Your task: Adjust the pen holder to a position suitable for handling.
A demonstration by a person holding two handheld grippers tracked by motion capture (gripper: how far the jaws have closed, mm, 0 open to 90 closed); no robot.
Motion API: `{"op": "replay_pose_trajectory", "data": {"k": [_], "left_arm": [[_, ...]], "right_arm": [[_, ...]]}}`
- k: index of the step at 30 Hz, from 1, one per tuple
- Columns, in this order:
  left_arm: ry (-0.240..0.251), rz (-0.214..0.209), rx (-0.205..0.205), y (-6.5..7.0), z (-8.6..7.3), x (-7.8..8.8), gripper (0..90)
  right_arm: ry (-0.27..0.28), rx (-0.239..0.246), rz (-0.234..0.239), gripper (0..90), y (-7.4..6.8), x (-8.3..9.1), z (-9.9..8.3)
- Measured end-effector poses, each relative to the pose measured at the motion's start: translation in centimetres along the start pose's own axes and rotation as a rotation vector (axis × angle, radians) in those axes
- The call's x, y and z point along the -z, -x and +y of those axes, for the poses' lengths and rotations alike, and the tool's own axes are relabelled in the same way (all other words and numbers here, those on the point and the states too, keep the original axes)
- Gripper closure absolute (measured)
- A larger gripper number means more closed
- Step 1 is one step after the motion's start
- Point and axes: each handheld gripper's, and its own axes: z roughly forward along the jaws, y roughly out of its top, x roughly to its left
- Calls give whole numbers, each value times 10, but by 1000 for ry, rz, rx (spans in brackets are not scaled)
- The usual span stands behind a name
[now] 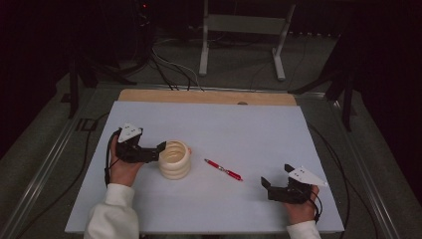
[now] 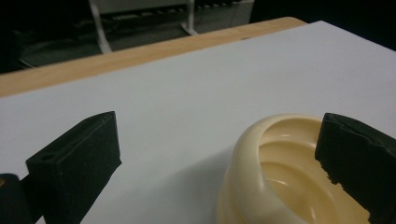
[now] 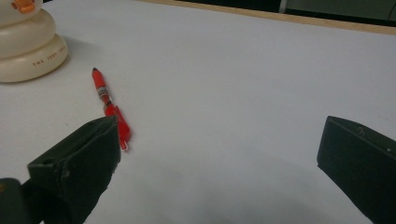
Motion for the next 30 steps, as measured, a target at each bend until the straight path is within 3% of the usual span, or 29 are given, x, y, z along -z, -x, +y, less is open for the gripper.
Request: {"op": "replay_pose_trajectory", "data": {"k": [5,9,25,30], "left_arm": [[-2,34,-43,7,-5,5,1],[-2,43,-53,10,-10,10,1],[32,69,-2,5,-49,32,1],[58,66,-17,10,-59,42,1]], "right_arm": [[-1,1,0,0,0,0,0],[-1,-2,0,0,0,1,-1],[1,-6,-1,0,1,1,-1],[-4,-2,-2,0,0,-1,-1]]}}
